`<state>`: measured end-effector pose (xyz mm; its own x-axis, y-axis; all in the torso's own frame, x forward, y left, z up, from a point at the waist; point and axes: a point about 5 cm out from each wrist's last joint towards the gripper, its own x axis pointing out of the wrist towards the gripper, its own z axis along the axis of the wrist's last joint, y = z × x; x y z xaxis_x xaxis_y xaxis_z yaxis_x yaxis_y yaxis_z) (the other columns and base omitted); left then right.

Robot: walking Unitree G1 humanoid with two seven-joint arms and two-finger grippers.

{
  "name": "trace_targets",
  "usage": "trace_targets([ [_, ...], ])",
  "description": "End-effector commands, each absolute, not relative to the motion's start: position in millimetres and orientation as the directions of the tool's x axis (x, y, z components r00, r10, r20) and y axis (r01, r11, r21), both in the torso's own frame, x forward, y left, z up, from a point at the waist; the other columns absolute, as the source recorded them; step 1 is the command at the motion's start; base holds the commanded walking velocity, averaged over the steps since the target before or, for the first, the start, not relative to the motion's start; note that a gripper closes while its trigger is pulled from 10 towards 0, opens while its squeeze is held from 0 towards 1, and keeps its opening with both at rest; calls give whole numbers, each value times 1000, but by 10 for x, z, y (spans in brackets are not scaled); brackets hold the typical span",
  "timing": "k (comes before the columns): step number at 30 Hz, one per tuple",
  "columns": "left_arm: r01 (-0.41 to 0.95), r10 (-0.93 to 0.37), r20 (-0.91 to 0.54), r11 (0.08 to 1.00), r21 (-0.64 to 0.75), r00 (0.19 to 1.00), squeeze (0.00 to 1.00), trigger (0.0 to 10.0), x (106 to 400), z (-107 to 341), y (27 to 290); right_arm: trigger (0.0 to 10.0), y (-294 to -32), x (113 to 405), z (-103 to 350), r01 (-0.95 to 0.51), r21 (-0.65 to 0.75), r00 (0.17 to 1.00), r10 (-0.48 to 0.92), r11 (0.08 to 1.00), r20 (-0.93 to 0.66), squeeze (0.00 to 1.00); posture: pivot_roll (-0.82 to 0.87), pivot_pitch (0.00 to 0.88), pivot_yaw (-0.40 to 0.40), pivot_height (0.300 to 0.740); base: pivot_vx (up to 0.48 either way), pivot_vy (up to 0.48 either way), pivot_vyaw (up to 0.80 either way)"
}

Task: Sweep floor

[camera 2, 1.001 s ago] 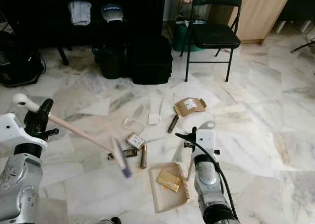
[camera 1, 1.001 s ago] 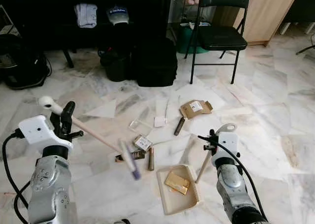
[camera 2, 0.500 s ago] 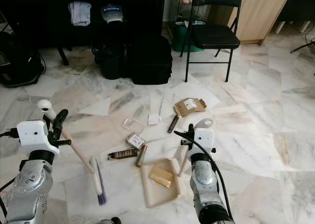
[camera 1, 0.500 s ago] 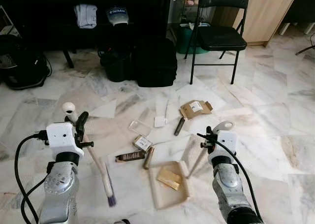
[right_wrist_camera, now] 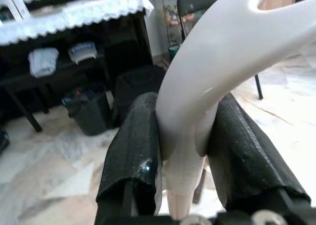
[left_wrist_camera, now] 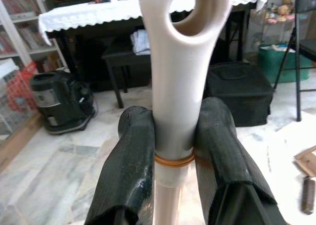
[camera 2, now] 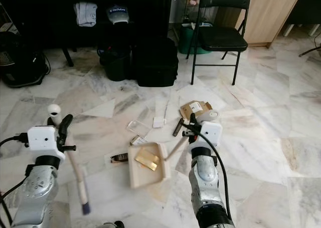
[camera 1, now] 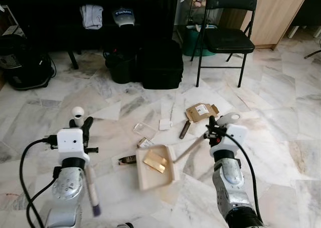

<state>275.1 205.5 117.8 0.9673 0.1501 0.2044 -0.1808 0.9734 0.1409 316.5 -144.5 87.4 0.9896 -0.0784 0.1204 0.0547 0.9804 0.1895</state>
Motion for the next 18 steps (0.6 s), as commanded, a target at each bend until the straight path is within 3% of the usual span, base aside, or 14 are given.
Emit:
trace_targets([
  [1, -170, 134, 251, 977, 130, 959, 0, 10000, 2781, 1241, 1998, 10000, -1481, 3204, 1056, 52, 213, 976, -95, 976, 197, 0, 70, 68, -35, 740, 0, 0, 0],
  [12, -174, 144, 270, 981, 89, 952, 0, 10000, 2791, 1278, 1979, 10000, -1499, 3215, 1169, 51, 182, 969, -93, 982, 230, 0, 72, 35, -38, 740, 0, 0, 0],
  [18, -155, 127, 299, 985, 74, 946, 0, 10000, 2814, 1376, 1950, 10000, -1496, 3213, 1232, 36, 177, 965, -80, 983, 249, 0, 70, 25, -34, 740, 0, 0, 770],
])
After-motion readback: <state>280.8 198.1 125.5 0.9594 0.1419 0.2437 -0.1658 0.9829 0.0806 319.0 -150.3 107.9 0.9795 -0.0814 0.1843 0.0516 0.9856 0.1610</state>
